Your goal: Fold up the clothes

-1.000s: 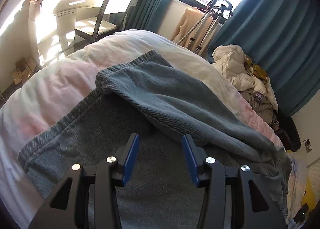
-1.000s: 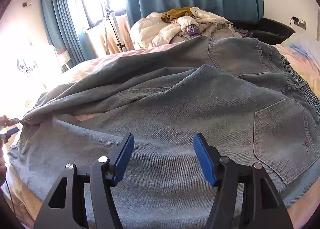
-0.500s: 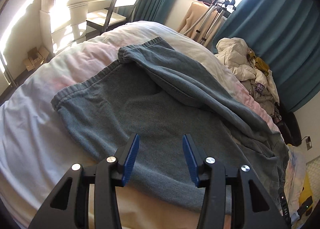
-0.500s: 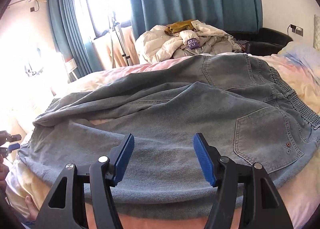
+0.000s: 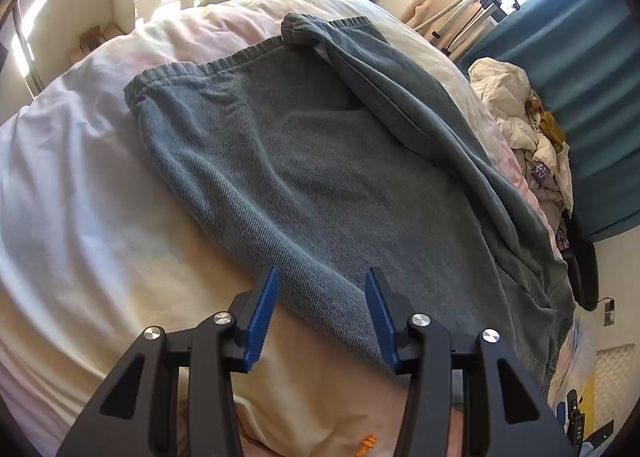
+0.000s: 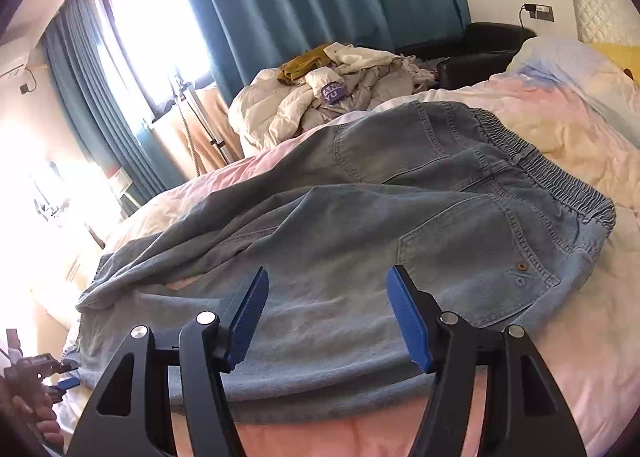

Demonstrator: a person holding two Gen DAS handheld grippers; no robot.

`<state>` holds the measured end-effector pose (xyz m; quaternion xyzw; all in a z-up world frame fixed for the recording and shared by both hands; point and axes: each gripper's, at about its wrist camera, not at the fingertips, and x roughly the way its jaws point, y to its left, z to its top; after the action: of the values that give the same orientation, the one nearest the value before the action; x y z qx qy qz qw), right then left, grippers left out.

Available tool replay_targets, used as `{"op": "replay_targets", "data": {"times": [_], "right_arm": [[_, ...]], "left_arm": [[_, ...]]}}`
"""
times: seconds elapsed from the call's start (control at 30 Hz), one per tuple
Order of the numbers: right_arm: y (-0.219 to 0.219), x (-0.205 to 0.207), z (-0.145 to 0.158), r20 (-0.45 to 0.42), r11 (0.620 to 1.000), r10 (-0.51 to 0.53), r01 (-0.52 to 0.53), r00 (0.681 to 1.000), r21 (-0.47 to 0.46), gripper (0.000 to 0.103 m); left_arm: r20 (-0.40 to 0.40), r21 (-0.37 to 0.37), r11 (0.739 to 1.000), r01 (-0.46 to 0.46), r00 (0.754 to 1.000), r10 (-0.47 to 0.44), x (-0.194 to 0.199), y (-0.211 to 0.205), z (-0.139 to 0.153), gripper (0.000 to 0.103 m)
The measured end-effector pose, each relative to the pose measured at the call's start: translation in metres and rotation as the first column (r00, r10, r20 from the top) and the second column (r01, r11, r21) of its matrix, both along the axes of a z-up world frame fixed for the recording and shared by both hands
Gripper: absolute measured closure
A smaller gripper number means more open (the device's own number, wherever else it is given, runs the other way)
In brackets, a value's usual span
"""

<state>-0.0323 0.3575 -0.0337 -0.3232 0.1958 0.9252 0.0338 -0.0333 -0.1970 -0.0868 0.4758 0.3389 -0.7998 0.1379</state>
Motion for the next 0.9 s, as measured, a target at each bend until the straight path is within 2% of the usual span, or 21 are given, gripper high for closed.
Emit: {"op": "replay_targets", "data": {"times": [0.2, 0.3, 0.4, 0.5, 0.57, 0.7, 0.8, 0.9], "right_arm": [[0.056, 0.002, 0.016, 0.0, 0.992, -0.118, 0.118, 0.993, -0.051, 0.041], [0.094, 0.003, 0.014, 0.019, 0.969, -0.227, 0.228, 0.974, -0.094, 0.041], [0.129, 0.003, 0.008, 0.042, 0.939, -0.33, 0.332, 0.943, -0.087, 0.041], [0.166, 0.008, 0.001, 0.057, 0.893, -0.445, 0.447, 0.894, -0.052, 0.041], [0.189, 0.019, -0.007, 0.062, 0.844, -0.534, 0.536, 0.843, -0.021, 0.041], [0.233, 0.044, -0.035, 0.121, 0.74, -0.659, 0.668, 0.743, -0.079, 0.041], [0.255, 0.055, -0.056, 0.176, 0.69, -0.693, 0.714, 0.699, -0.117, 0.041], [0.267, 0.06, -0.073, 0.227, 0.663, -0.697, 0.732, 0.68, -0.158, 0.041]], "left_arm": [[0.015, 0.065, 0.996, -0.056, 0.998, 0.055, 0.006, -0.01, -0.012, 0.057], [0.028, 0.096, 0.992, -0.08, 0.997, 0.078, 0.008, -0.016, -0.019, 0.057], [0.04, 0.124, 0.988, -0.095, 0.995, 0.091, 0.008, -0.02, -0.026, 0.057], [0.053, 0.172, 0.979, -0.111, 0.993, 0.104, 0.006, -0.025, -0.034, 0.057], [0.063, 0.198, 0.973, -0.12, 0.992, 0.11, 0.004, -0.027, -0.04, 0.057], [0.076, 0.219, 0.967, -0.13, 0.99, 0.116, -0.001, -0.026, -0.045, 0.057], [0.079, 0.231, 0.965, -0.124, 0.991, 0.109, -0.004, -0.023, -0.047, 0.057], [0.085, 0.235, 0.964, -0.127, 0.99, 0.11, -0.005, -0.022, -0.049, 0.057]]}}
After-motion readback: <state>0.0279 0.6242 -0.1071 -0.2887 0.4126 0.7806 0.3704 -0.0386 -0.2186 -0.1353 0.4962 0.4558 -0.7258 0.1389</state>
